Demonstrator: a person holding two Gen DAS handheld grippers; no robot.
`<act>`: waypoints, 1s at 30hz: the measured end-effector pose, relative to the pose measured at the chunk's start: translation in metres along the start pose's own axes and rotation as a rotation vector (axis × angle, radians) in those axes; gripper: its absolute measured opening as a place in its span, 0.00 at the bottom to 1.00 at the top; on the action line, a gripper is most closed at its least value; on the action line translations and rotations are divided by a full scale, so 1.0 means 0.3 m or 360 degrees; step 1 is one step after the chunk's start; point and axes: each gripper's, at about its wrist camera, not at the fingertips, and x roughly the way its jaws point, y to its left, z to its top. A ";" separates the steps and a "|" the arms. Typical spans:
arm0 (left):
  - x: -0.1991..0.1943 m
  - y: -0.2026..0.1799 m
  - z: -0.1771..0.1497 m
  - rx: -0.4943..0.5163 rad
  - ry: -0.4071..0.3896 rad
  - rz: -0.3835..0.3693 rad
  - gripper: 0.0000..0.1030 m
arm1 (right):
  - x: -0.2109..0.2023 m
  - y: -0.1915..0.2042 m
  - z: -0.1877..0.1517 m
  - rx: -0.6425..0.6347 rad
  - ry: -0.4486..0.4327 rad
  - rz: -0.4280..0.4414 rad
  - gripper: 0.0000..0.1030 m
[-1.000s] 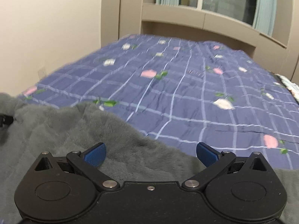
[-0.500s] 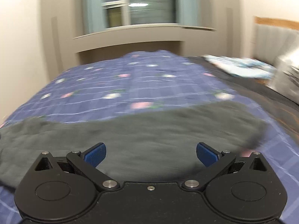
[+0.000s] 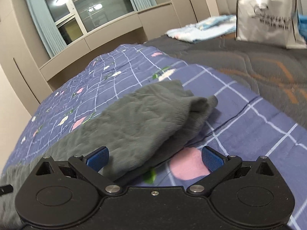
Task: Fold towel
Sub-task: 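Grasp a pant leg end with the right gripper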
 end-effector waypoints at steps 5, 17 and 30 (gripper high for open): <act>0.002 -0.053 -0.001 0.0027 0.0007 -0.0025 1.00 | 0.044 -0.036 0.029 0.0027 -0.0012 0.0087 1.00; 0.006 -0.022 0.007 -0.0003 0.0105 -0.0051 1.00 | 0.040 -0.078 0.061 0.0229 -0.0096 0.0083 0.47; -0.093 0.179 0.064 -0.0295 0.0089 -0.0182 1.00 | -0.141 0.288 0.162 -0.0305 -0.0346 0.0015 0.26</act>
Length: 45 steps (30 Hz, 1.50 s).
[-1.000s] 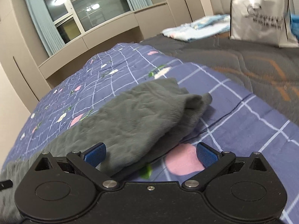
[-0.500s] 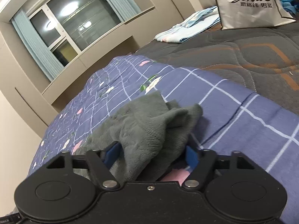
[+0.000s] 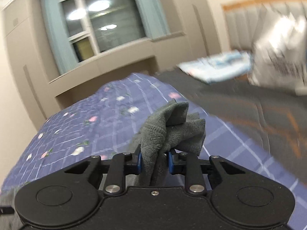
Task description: Fold towel
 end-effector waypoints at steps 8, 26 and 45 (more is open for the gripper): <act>-0.072 0.192 0.046 -0.0260 -0.0011 -0.0160 0.99 | -0.135 0.359 0.020 -0.0501 -0.0127 0.0192 0.26; -0.101 0.464 -0.040 -0.0501 0.0037 -0.0405 0.99 | -0.158 0.921 -0.504 -0.1541 0.0313 0.0435 0.22; 0.054 0.409 -0.128 -0.0714 0.0309 -0.0688 0.98 | -0.321 0.714 -0.455 -0.0951 0.0275 0.0482 0.99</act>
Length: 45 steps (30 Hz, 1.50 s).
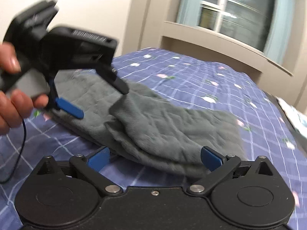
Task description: Fold towel
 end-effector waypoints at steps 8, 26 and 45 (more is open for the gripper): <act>0.112 -0.040 -0.023 -0.0026 0.0111 -0.0040 0.26 | -0.081 -0.122 -0.063 0.0230 -0.0015 -0.0134 0.99; 0.086 -0.093 -0.034 0.0333 0.0029 0.0199 0.05 | 0.251 -0.384 0.083 0.0235 -0.0072 -0.0547 0.99; 0.091 -0.048 -0.015 0.0272 0.0067 0.0159 0.15 | 0.286 -0.295 0.021 0.0217 -0.0028 -0.0517 0.99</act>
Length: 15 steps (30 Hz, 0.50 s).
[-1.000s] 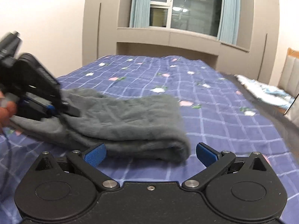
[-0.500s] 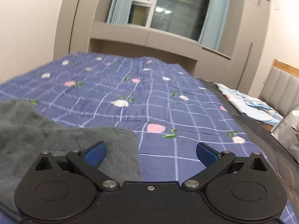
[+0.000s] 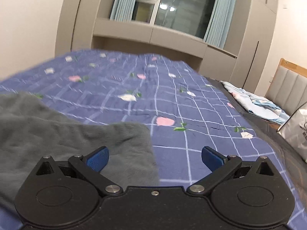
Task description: Fold towel
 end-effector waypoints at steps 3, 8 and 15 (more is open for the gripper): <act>0.003 0.008 -0.004 -0.0018 0.0008 0.0008 0.20 | -0.012 0.033 -0.059 -0.0056 0.0081 -0.0016 0.99; 0.008 0.010 0.000 -0.0041 0.0035 0.0015 0.23 | 0.024 0.014 -0.060 0.0043 0.0155 0.0022 1.00; -0.026 -0.045 0.023 0.0019 -0.0010 -0.0003 0.04 | -0.031 0.025 -0.034 0.0005 0.0126 0.0024 1.00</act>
